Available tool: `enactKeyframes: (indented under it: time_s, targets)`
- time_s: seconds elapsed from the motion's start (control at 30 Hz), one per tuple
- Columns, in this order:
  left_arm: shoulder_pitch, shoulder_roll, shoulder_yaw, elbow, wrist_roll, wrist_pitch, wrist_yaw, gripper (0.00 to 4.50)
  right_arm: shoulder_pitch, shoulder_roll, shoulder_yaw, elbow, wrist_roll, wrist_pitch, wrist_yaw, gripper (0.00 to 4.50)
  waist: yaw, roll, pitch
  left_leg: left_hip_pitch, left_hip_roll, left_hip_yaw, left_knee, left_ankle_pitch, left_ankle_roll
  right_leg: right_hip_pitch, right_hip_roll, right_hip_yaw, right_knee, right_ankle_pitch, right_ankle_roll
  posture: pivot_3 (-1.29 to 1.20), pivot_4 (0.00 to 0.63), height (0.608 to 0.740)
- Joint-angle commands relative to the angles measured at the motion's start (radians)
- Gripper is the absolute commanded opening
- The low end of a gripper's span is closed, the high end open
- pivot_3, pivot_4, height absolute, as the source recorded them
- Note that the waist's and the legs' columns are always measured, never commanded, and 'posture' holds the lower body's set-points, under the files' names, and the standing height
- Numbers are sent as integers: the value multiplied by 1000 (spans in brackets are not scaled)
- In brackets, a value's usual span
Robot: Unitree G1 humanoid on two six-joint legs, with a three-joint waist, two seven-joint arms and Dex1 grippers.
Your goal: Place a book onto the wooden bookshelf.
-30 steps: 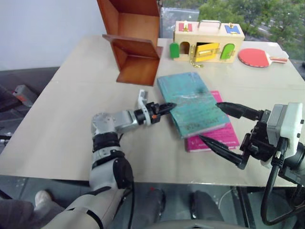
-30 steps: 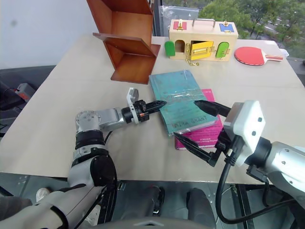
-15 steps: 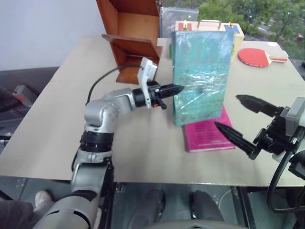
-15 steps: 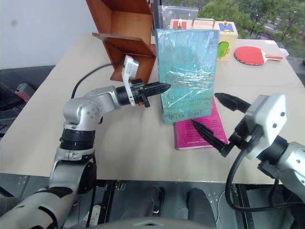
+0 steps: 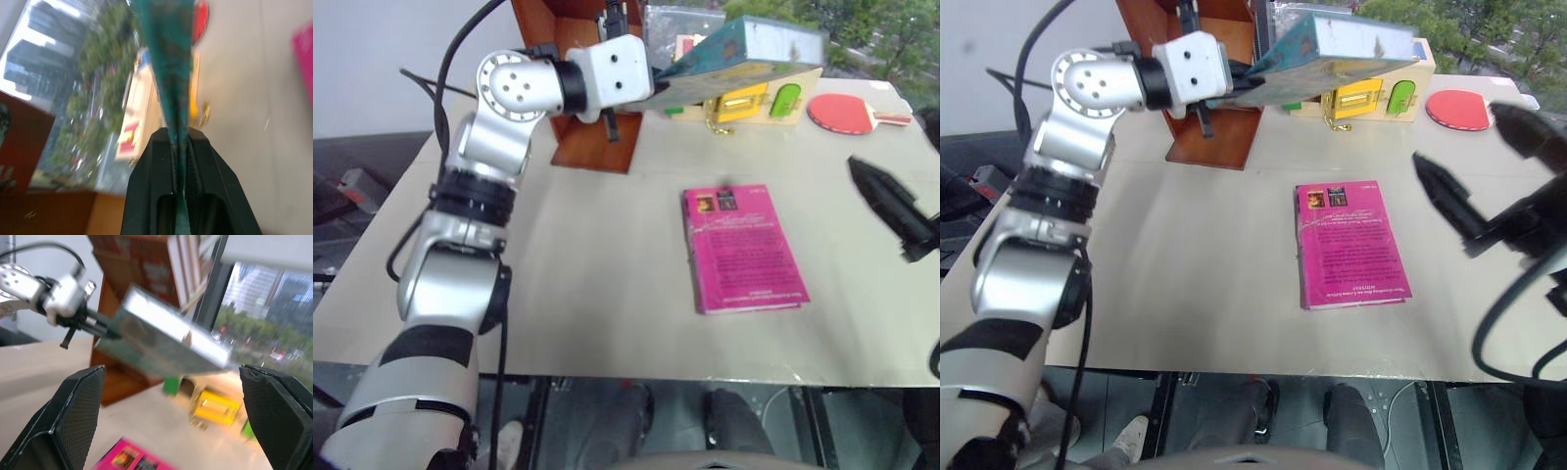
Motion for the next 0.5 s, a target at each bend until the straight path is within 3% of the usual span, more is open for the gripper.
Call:
enactKeyframes:
  time_s: [0.03, 0.1, 0.23, 0.4, 0.5]
  targets:
    - [-157, 39, 21, 139, 74, -141, 89, 15, 16, 0, -65, -18, 25, -14, 17, 4500, -7, -1, 4, 0, 0, 1, 0, 0, 0, 0, 0, 1, 1, 0, 0, 0, 150, 740]
    - [-193, 28, 39, 190, 44, -179, 56, 15, 33, 8, -69, -20, 7, -15, 24, 4500, -12, -2, 6, 0, 0, 1, 0, 0, 0, -2, -1, 2, 4, 0, 0, 0, 150, 740]
    - [-140, -96, 156, 54, -278, -53, -239, 15, 38, 33, -34, -22, -34, -31, 23, 4500, -18, -5, 12, -1, 1, 0, 3, 0, 1, -2, 1, 0, 7, 0, 0, 0, 150, 740]
    - [-142, -127, 185, 0, -306, -68, -271, 15, 39, 44, -31, -28, -43, -35, 26, 4500, -28, -4, 11, -4, 0, 0, 11, -1, 2, -2, 0, -1, 7, 0, 0, 0, 150, 740]
    - [-187, -94, 154, 52, -209, -128, -231, 15, 45, 49, -36, -34, -41, -36, 27, 4500, -29, -4, 11, -3, 0, 1, 11, -1, 2, -2, 1, 0, 8, 0, 0, 0, 150, 740]
